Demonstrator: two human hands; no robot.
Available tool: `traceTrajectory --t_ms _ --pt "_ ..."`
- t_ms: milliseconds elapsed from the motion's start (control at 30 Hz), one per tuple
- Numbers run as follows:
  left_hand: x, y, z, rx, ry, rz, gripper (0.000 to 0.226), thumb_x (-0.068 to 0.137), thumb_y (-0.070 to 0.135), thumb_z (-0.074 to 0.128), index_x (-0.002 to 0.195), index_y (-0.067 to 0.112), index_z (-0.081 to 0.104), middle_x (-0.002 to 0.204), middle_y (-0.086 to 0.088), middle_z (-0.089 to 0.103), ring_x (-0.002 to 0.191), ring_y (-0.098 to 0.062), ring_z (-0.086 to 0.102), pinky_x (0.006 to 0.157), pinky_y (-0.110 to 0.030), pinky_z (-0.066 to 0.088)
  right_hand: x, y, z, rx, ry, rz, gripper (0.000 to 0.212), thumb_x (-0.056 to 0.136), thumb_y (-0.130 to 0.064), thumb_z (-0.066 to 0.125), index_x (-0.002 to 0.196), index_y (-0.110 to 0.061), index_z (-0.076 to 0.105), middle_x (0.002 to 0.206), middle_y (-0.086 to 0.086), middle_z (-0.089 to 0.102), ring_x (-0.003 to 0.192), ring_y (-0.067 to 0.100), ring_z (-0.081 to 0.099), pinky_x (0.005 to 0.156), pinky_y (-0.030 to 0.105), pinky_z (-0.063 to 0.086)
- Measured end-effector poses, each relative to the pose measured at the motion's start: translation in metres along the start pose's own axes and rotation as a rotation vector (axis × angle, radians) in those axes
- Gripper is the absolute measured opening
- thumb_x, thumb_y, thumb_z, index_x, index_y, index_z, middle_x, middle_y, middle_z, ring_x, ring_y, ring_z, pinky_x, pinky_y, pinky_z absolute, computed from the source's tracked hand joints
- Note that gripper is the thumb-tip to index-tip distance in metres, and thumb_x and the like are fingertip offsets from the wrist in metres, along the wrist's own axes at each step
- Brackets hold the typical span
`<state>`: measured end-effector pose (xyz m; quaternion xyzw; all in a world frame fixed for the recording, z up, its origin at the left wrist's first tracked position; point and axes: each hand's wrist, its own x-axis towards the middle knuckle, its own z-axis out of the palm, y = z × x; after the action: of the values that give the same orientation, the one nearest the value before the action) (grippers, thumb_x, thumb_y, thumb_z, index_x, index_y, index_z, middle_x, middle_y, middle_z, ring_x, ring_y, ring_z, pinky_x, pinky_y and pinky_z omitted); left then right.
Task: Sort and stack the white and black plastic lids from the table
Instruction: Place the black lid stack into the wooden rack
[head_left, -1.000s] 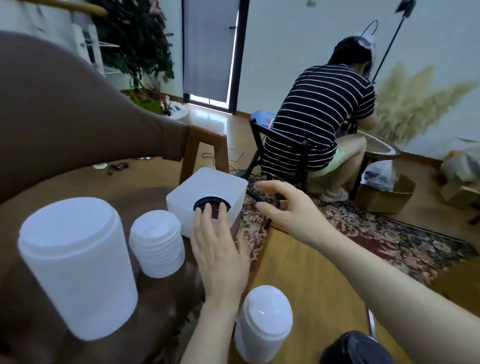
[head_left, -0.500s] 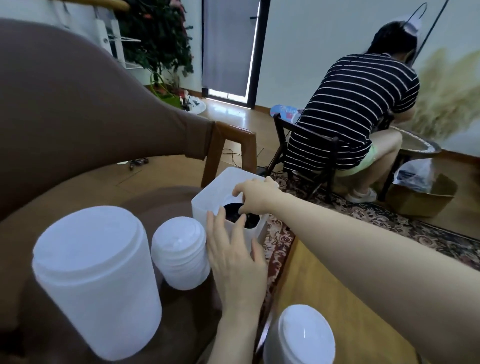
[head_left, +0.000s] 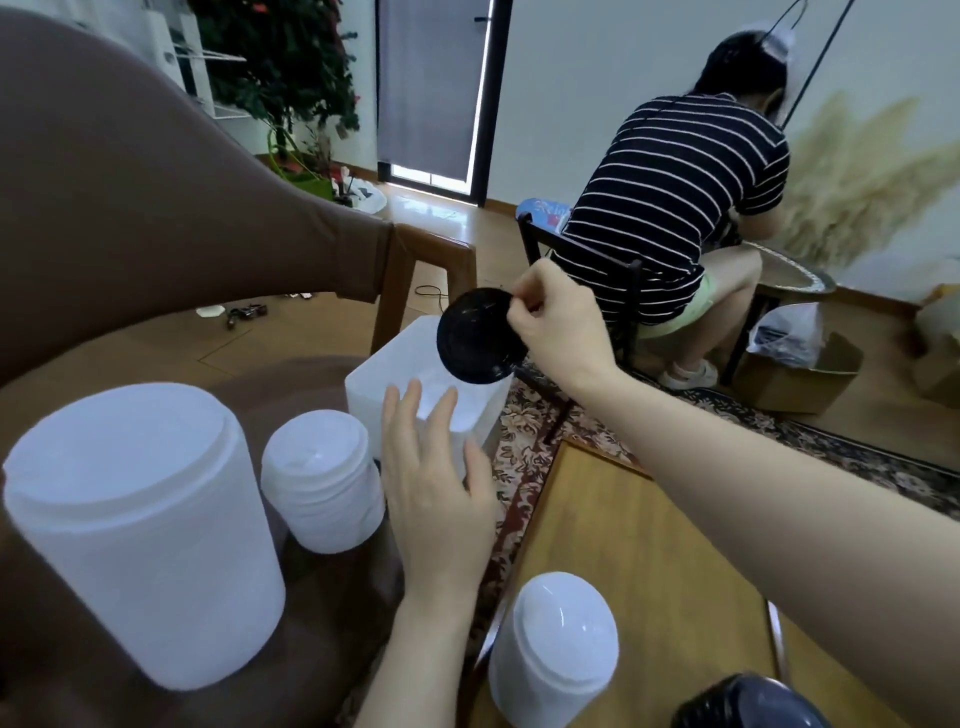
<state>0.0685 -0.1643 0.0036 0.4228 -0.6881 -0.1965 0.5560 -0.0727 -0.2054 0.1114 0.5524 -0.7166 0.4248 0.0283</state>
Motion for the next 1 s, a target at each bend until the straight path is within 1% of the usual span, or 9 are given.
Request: traceTrajectory --t_ms 100,267,367,467,533,633,767,867,1000 --pt "-0.006 0.028 0.001 -0.247 0.034 0.068 0.038 0.099 0.025 0.045 0.129 0.009 0.061 0.125 -0.002 0.058 0.118 -0.002 0.052 0.097 -0.006 0.038 -0.028 0.008 -0.041 0.119 0.107 0.021 0.007 0.088 -0.009 0.063 0.085 -0.014 0.059 0.077 -0.006 0.062 0.065 0.007 0.056 0.067 0.030 0.052" --pt "-0.033 0.060 0.012 -0.494 -0.354 -0.060 0.048 0.099 0.042 0.043 0.141 0.019 0.051 0.122 0.012 0.057 0.101 0.011 0.055 0.083 -0.005 0.040 -0.107 0.025 -0.092 0.140 0.196 0.066 0.016 0.084 -0.006 0.069 0.077 -0.008 0.055 0.067 -0.001 0.057 0.059 0.004 0.047 0.058 0.023 0.042" --pt "-0.046 0.075 0.017 -0.615 -0.465 -0.155 0.037 0.097 0.049 0.046 0.105 0.017 0.064 0.083 0.003 0.065 0.069 -0.003 0.062 0.059 -0.016 0.046 -0.155 0.045 -0.114 0.128 0.241 0.137 0.018 0.085 -0.006 0.071 0.077 -0.008 0.055 0.070 0.005 0.059 0.061 0.010 0.051 0.059 0.030 0.044" --pt "-0.055 0.090 0.018 -0.755 -0.668 -0.533 0.067 0.092 0.067 0.037 0.073 0.006 0.059 0.057 -0.011 0.057 0.041 -0.026 0.055 0.034 -0.022 0.032 -0.201 0.065 -0.138 0.118 0.318 0.196 0.023 0.084 -0.002 0.072 0.077 -0.013 0.053 0.078 0.001 0.064 0.069 0.012 0.058 0.063 0.028 0.050" --pt "-0.062 0.097 0.017 -0.660 -0.920 -0.725 0.077 0.088 0.075 0.028 0.069 0.005 0.057 0.055 -0.012 0.058 0.036 -0.023 0.051 0.033 -0.018 0.027 -0.232 0.077 -0.153 0.046 0.313 0.142 0.029 0.081 0.006 0.071 0.076 -0.014 0.051 0.089 -0.007 0.066 0.079 0.007 0.063 0.069 0.020 0.052" --pt "-0.080 0.102 0.023 -0.539 -1.150 -0.764 0.057 0.093 0.062 0.050 0.082 0.006 0.059 0.060 -0.007 0.063 0.036 -0.016 0.047 0.035 -0.017 0.023 -0.276 0.096 -0.171 -0.147 0.169 0.016 0.038 0.076 0.011 0.072 0.082 -0.019 0.050 0.103 -0.008 0.065 0.094 0.002 0.063 0.079 0.016 0.052" --pt "-0.107 0.097 0.043 -0.497 -1.174 -0.674 0.028 0.093 0.034 0.069 0.091 0.006 0.062 0.064 -0.003 0.061 0.037 -0.011 0.046 0.034 -0.019 0.026 -0.314 0.115 -0.181 -0.106 -0.014 0.158 0.033 0.085 0.005 0.066 0.091 -0.024 0.051 0.122 -0.012 0.062 0.119 0.001 0.057 0.097 0.021 0.049" --pt "-0.127 0.094 0.055 -0.425 -1.143 -0.635 0.025 0.093 0.028 0.070 0.100 0.004 0.063 0.064 -0.004 0.060 0.038 -0.011 0.047 0.033 -0.019 0.026 -0.325 0.115 -0.177 0.155 -0.075 0.427 0.043 0.088 0.006 0.061 0.117 -0.024 0.052 0.125 -0.015 0.060 0.120 -0.005 0.055 0.104 0.015 0.042" --pt "-0.145 0.091 0.064 -0.243 -1.101 -0.504 0.027 0.093 0.030 0.069 0.109 0.009 0.063 0.071 -0.005 0.064 0.038 -0.013 0.049 0.034 -0.016 0.031 -0.330 0.121 -0.172 0.226 -0.149 0.627 0.041 0.091 -0.002 0.061 0.124 -0.026 0.056 0.126 -0.012 0.061 0.120 -0.001 0.056 0.107 0.022 0.043"
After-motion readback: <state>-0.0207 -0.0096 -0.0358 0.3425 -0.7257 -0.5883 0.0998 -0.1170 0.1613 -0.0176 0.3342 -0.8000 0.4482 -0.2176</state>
